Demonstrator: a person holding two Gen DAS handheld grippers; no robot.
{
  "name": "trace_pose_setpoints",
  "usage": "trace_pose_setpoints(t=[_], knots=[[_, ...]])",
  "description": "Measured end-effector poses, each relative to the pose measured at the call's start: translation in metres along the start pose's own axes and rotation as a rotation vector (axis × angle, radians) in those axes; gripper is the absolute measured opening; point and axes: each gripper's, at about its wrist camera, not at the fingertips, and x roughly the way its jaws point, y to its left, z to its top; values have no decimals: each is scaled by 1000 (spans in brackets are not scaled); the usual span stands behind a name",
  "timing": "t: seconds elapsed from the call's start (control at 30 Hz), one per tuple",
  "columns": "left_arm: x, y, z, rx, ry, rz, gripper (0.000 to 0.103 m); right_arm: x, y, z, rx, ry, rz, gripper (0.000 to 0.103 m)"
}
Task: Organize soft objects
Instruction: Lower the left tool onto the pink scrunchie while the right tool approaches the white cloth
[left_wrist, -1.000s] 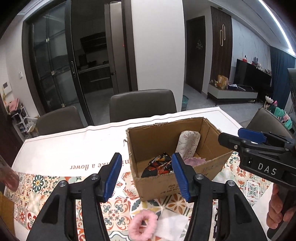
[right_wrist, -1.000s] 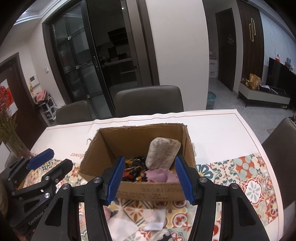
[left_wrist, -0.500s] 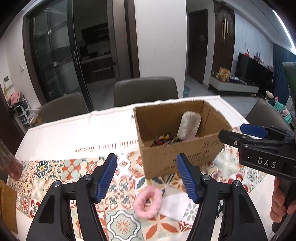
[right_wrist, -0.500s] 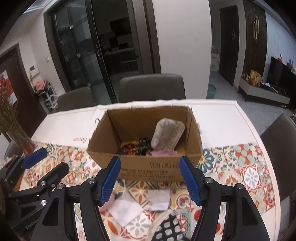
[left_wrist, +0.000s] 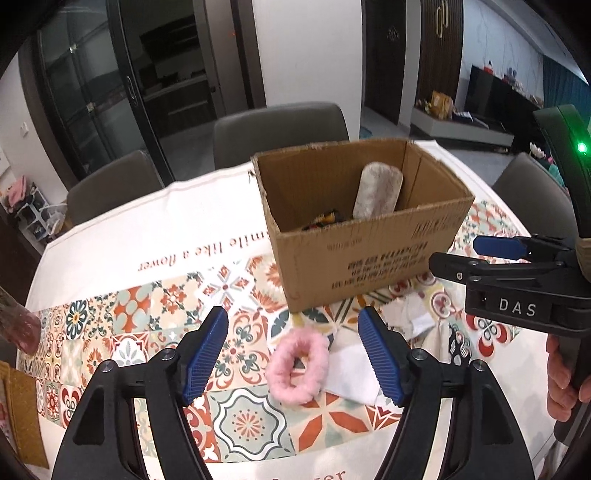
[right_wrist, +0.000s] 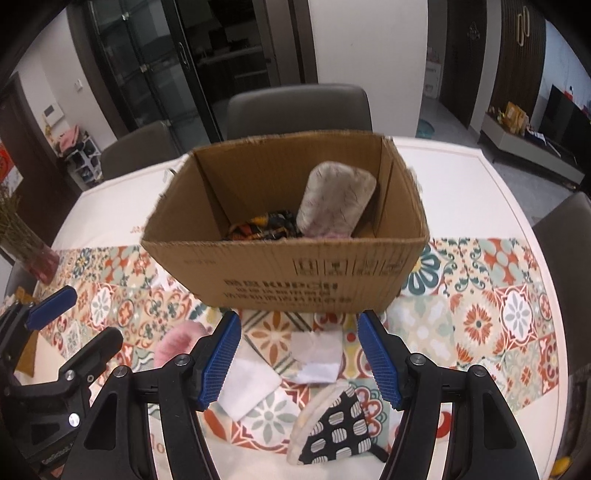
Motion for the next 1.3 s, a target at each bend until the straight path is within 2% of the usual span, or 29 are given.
trace_pose_setpoints(t=[0.27,0.33,0.67,1.3], knots=[[30,3,-3,-17,99,-42,74,27,-5,-7,16,77,-10,67],[37,3,-4,-18,119,-39,76,32,-6,-8,24,91,-5,67],[71,4,-14,-2,212,-41,77,68,-11,-16,34,179,-15,67],[117,6,-30,-12,322,-14,77,123,-22,-31,53,293,-34,67]])
